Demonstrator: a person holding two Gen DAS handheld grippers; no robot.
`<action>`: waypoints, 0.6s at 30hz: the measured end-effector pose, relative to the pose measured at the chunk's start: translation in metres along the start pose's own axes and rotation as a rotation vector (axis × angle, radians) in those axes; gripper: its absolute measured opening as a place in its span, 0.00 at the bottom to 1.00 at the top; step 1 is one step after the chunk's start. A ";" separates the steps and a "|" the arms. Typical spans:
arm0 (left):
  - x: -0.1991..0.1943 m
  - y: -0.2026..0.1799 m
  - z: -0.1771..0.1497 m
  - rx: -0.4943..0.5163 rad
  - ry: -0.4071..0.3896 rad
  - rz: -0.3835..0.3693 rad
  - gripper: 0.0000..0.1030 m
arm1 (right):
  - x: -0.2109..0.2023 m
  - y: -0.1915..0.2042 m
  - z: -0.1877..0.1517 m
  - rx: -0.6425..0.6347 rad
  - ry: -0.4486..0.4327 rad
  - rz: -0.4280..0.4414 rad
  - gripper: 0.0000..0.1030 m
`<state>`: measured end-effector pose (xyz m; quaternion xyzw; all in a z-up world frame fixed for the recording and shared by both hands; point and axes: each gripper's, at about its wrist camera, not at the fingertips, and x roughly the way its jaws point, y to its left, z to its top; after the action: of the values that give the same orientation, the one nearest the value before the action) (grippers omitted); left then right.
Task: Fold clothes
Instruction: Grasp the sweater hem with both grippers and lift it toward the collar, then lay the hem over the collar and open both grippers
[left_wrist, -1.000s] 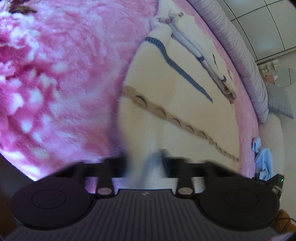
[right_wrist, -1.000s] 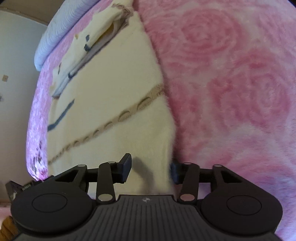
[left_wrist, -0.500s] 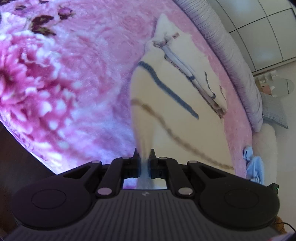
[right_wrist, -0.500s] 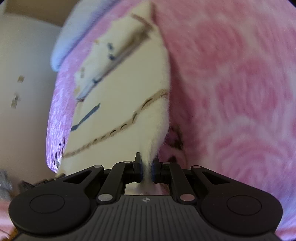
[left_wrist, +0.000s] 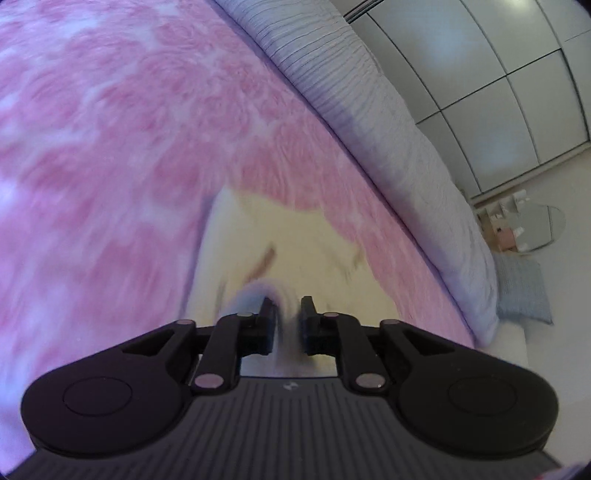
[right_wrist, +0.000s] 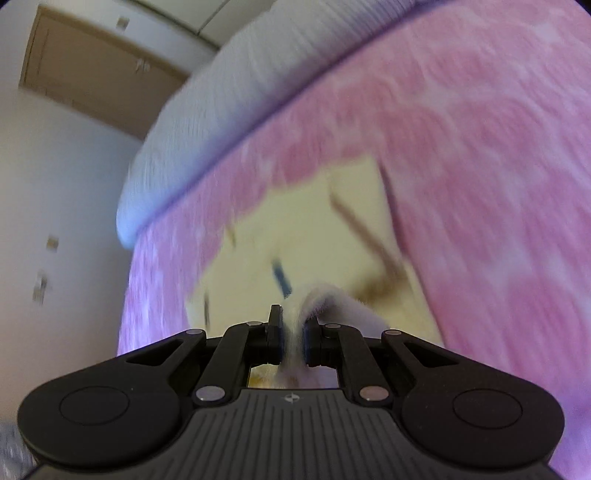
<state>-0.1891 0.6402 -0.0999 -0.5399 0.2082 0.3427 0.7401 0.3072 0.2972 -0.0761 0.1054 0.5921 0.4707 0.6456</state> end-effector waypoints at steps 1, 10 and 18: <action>0.016 0.000 0.013 0.008 0.005 0.014 0.19 | 0.017 -0.001 0.013 0.022 -0.021 -0.029 0.23; 0.073 0.015 0.032 0.139 0.105 0.054 0.35 | 0.076 -0.015 0.042 -0.053 -0.045 -0.186 0.61; 0.115 0.015 0.023 0.265 0.182 0.135 0.39 | 0.117 -0.003 0.045 -0.304 0.066 -0.237 0.52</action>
<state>-0.1229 0.6974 -0.1799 -0.4512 0.3533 0.3110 0.7582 0.3301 0.4004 -0.1437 -0.0792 0.5435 0.4786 0.6851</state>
